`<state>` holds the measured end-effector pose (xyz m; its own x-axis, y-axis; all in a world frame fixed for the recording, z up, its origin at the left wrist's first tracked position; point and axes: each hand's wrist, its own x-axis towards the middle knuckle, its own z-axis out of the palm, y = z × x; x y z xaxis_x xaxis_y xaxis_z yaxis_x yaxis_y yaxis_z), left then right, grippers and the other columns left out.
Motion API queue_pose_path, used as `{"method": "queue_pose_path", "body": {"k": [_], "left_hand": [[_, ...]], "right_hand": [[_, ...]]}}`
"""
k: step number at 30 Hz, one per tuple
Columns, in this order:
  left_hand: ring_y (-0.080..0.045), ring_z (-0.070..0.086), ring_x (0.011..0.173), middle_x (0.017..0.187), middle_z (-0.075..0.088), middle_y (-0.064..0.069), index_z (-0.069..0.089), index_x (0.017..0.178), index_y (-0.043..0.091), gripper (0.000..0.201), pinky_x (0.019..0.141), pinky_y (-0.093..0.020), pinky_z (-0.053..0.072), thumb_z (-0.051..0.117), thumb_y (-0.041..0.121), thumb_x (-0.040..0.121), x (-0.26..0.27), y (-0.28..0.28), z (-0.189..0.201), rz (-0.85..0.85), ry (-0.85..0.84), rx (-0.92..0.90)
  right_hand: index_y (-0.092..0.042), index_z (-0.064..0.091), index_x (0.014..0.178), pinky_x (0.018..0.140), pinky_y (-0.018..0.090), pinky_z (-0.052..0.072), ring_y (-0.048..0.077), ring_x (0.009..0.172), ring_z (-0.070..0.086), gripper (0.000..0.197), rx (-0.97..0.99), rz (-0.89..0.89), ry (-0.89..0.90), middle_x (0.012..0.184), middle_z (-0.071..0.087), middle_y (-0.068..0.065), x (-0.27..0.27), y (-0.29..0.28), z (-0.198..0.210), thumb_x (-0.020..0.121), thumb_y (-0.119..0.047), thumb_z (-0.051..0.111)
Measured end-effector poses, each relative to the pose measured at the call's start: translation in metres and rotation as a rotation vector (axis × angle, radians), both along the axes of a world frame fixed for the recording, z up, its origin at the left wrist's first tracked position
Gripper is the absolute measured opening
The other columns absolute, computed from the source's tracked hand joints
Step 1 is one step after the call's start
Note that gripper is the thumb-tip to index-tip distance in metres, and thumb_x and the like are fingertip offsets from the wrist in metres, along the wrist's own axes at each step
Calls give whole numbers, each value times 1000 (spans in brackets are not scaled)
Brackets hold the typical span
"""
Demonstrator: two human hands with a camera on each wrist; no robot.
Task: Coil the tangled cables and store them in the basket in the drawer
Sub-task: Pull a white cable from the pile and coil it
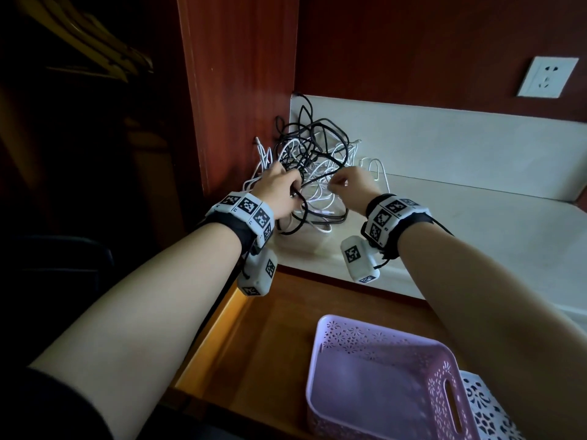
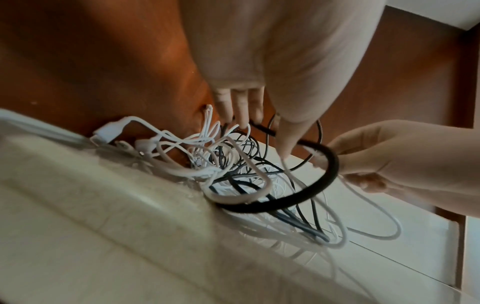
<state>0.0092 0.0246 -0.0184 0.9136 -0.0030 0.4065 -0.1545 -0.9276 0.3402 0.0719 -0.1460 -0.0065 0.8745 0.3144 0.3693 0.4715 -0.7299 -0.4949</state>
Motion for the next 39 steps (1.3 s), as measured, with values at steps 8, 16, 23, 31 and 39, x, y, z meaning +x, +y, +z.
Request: {"method": "queue_pose_path", "body": {"k": [8,16,23,31,39], "left_hand": [[-27,51,112,113,63,-1,64,101,16,34,94,-34,40,48,-4,80,7,-11,14,121,-57,-155],[-16,50,118,140,45,2,24,148,14,74,94,-31,43,66,28,88,8,-88,37,-384,340,-543],[-19,57,81,101,69,-11,63,79,18,26,65,-25,42,45,22,98,37,-99,25,-283,226,-252],[-26,67,84,92,68,-13,56,93,7,12,85,-44,55,48,14,99,38,-98,114,-213,-240,-892],[-28,70,82,86,67,-21,56,99,-2,12,77,-35,59,52,10,98,6,-133,154,-626,-93,-1244]], "right_hand": [[-4,57,75,63,37,54,30,64,65,18,452,-365,-36,68,64,18,7,-64,27,86,-10,44],[-10,45,82,55,36,58,24,50,63,14,970,-13,-2,66,54,11,-17,-72,49,96,-7,47],[-9,41,83,64,33,59,20,56,67,15,1421,-54,-96,72,51,12,-19,-108,73,97,-4,45],[-12,47,81,75,24,57,19,76,68,17,1265,-191,-167,90,61,17,-7,-129,51,97,-10,50],[5,36,139,54,22,52,12,69,60,56,519,23,285,132,53,15,-12,-91,56,92,-14,60]]}}
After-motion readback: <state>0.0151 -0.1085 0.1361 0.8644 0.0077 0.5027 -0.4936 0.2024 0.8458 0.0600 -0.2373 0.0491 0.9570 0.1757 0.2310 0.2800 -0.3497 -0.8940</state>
